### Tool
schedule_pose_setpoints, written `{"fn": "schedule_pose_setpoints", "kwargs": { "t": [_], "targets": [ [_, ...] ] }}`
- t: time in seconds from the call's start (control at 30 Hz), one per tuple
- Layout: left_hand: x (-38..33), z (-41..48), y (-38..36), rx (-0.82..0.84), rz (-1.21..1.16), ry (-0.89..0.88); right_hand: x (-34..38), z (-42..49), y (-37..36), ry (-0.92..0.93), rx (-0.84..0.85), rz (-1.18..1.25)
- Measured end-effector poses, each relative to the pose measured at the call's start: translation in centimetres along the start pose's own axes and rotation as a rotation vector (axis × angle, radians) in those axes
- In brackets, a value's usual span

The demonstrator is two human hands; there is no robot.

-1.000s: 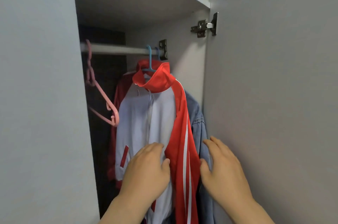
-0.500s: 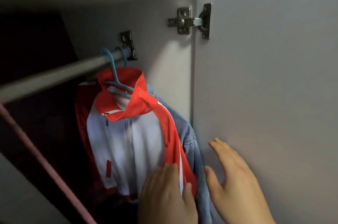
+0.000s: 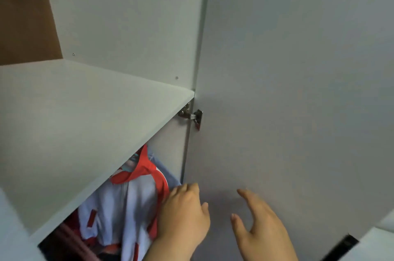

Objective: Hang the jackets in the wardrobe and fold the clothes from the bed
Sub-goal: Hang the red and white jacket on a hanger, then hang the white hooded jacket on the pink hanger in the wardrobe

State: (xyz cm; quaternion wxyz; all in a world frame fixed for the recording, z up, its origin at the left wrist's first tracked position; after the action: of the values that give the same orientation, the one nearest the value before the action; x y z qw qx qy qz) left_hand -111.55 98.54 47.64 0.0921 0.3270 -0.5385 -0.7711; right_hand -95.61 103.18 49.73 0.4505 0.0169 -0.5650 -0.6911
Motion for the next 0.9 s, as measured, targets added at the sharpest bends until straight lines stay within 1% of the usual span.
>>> {"fn": "schedule_pose_setpoints", "kwargs": {
  "t": [0.1, 0.23, 0.4, 0.47, 0.57, 0.7, 0.8, 0.9],
  "targets": [
    [-1.9, -1.0, 1.0, -0.013, -0.02, -0.061, 0.2, -1.7, 4.0, -0.022, -0.055, -0.035],
    [-6.2, -4.0, 1.2, 0.063, -0.042, -0.173, -1.3, -5.6, 8.2, -0.051, -0.087, -0.074],
    [-10.9, -8.3, 1.9, 0.13, -0.057, -0.348, -3.9, -11.1, 11.9, -0.137, -0.112, -0.052],
    [-12.8, -10.1, 1.8, 0.182, -0.04, -0.448, -5.5, -13.2, 13.4, -0.205, -0.132, -0.048],
    [-16.4, -12.8, 0.5, 0.318, -0.078, -0.616, -8.7, -16.5, 15.4, -0.308, -0.145, -0.114],
    [-21.6, -14.4, -2.2, 0.453, -0.13, -0.76, -13.4, -20.1, 17.6, -0.463, -0.142, -0.18],
    [-24.7, -14.0, -5.2, 0.493, -0.087, -0.854, -16.0, -22.4, 18.9, -0.565, -0.142, -0.242],
    [-26.7, -13.2, -8.2, 0.49, -0.01, -0.883, -17.7, -24.6, 19.8, -0.661, -0.156, -0.291]
  ]
}}
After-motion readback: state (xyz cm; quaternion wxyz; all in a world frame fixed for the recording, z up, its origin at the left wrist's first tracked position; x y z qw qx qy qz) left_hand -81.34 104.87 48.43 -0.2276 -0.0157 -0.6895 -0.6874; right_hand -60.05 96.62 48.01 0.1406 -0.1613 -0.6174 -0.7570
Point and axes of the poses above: each hand's wrist, its own z-axis towards the middle knuckle, its own y-axis out of the back of the hand, x = y × z, the point moved 4 cm from there along z, towards the middle knuckle, and after that the axes turned 8 degrees about y, right-handed, at the moved point
